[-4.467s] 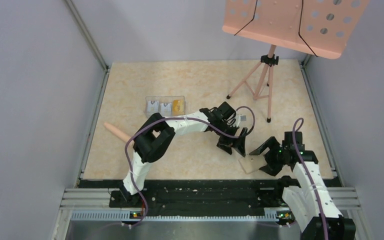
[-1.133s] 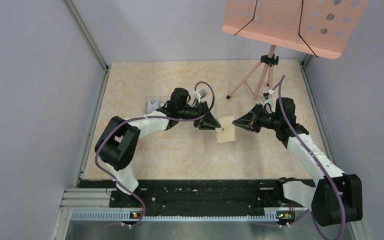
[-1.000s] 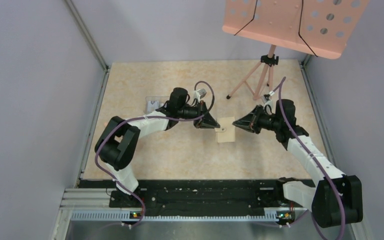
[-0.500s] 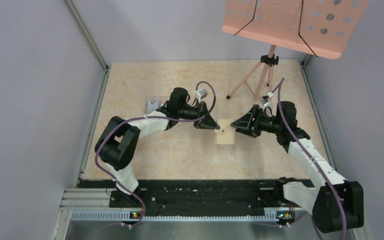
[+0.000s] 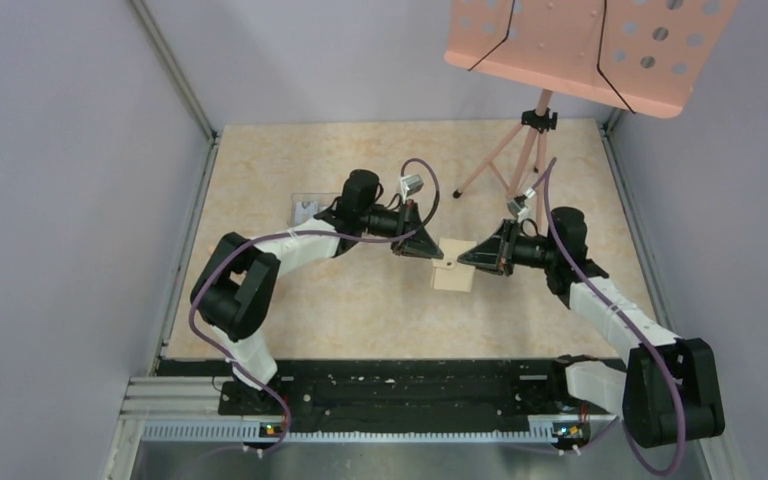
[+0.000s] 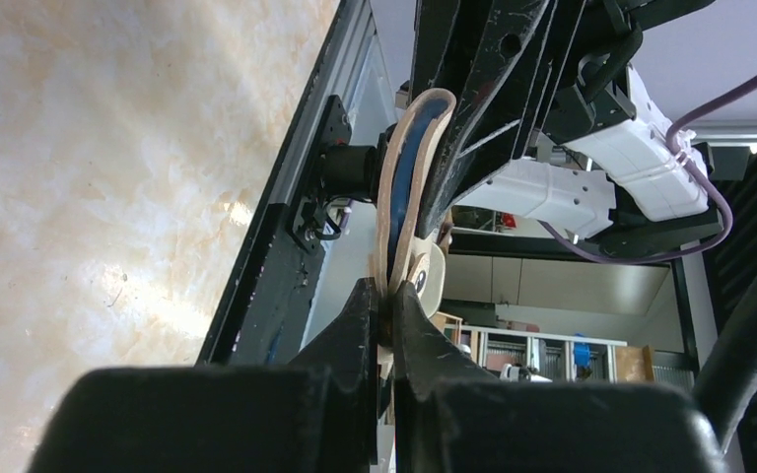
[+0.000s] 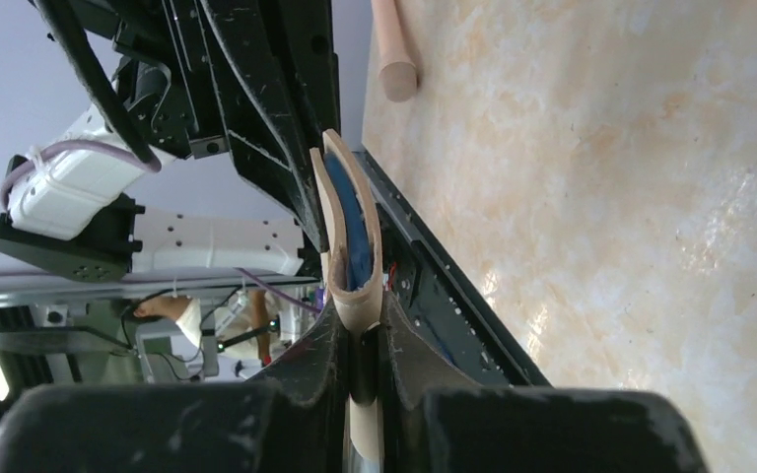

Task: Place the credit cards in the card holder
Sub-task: Pick up the card holder from the corner of the board, then open the card holder at the center of the board.

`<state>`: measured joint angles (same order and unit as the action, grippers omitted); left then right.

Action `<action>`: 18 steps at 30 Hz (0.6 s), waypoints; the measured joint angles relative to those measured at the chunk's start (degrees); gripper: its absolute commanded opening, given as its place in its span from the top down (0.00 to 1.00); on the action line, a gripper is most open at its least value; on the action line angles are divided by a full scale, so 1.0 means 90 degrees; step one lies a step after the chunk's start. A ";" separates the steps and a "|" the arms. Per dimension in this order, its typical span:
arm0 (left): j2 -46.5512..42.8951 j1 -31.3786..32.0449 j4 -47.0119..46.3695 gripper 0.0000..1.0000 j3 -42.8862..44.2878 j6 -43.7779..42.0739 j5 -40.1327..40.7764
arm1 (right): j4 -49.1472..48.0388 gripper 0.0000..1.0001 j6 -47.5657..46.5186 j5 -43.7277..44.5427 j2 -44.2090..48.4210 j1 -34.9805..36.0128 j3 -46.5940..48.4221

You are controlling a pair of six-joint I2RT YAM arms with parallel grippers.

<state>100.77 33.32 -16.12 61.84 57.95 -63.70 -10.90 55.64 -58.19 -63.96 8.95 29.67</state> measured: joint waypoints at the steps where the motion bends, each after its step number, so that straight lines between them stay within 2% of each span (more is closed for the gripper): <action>1: 0.0000 0.0000 0.0034 0.84 0.0000 -0.0005 0.0012 | -0.0022 1.00 0.0012 -0.0027 -0.0029 -0.0002 0.0002; 2: 0.0000 -0.0005 0.0044 0.72 0.0000 -0.0015 0.0017 | -0.0024 1.00 0.0005 -0.0022 -0.0036 -0.0002 0.0002; 5: -0.0019 0.0007 0.0301 0.43 0.0027 -0.0243 0.0197 | 0.0032 1.00 -0.0012 0.0061 -0.0032 0.0002 0.0002; 9: -0.0233 0.0100 0.1654 0.33 0.0316 -0.1078 0.1061 | 0.0391 1.00 -0.0121 0.0381 -0.0032 0.0010 0.0051; 11: -0.0393 0.0238 0.2499 0.29 0.0624 -0.1581 0.1785 | 0.0690 1.00 -0.0214 0.0576 -0.0034 0.0012 0.0146; 15: -0.0629 0.0840 0.3878 0.25 0.1428 -0.2506 0.3451 | 0.1222 1.00 -0.0396 0.0879 -0.0119 0.0019 0.0440; 18: -0.0629 0.1367 0.4512 0.24 0.1928 -0.2958 0.4403 | 0.1491 1.00 -0.0457 0.0971 -0.0197 0.0022 0.0556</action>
<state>95.11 45.63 24.49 79.20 31.33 -24.08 2.52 51.53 -49.45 -65.73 9.15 34.68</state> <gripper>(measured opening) 0.749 0.051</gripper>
